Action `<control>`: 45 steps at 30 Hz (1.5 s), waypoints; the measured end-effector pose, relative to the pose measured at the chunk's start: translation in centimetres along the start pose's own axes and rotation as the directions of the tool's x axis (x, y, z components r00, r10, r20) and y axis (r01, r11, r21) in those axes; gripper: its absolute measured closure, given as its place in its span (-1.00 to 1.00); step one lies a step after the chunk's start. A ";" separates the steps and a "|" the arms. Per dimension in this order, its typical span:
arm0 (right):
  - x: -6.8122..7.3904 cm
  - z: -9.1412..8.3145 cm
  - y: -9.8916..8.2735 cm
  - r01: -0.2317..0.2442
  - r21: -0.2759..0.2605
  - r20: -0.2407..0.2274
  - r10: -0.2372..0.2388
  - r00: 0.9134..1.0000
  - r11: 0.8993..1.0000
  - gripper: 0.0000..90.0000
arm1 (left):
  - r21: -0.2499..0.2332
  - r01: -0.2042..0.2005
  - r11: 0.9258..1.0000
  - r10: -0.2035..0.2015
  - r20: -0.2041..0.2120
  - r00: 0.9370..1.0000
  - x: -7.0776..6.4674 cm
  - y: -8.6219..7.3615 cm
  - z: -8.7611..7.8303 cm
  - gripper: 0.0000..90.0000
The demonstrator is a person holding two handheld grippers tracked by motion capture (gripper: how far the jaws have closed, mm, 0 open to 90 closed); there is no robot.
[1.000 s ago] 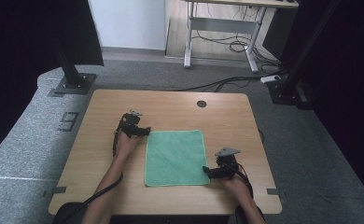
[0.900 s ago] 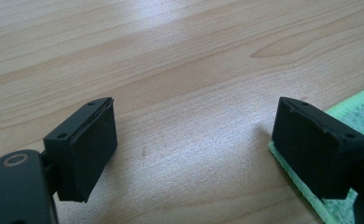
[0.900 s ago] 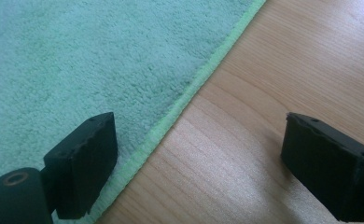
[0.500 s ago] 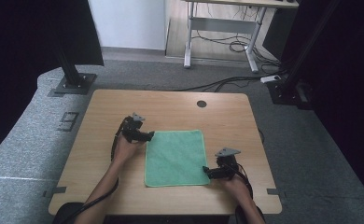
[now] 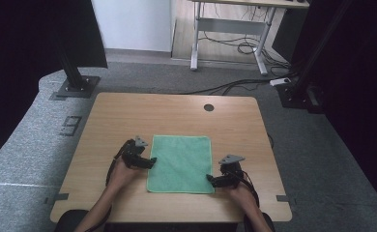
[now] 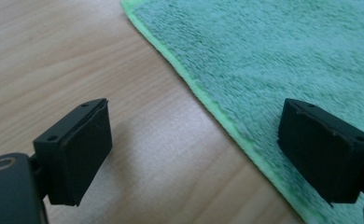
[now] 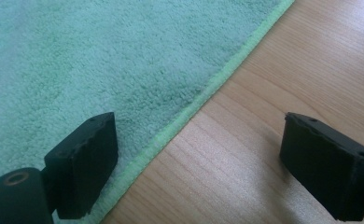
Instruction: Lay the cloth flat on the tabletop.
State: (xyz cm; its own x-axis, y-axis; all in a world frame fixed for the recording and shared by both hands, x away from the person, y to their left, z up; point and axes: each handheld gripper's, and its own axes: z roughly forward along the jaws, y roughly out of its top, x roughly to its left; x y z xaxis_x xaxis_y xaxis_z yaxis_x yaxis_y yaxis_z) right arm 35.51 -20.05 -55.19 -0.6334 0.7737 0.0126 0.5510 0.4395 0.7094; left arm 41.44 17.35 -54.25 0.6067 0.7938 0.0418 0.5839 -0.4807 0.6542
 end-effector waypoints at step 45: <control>-3.8 -0.7 -1.3 -0.070 -0.011 0.075 0.071 0.995 0.997 -1.00 | -0.004 0.040 0.999 -0.039 0.030 0.999 0.1 -5.9 -4.2 -1.00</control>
State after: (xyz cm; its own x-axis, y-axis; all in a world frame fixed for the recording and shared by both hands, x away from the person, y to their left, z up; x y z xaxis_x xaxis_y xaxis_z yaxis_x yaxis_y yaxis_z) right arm 36.79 -23.87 -55.70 -0.5501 0.8350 0.0095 0.5878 0.3792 0.7146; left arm 35.81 21.86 -54.88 0.5991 0.8006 -0.0067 0.6054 -0.4475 0.6582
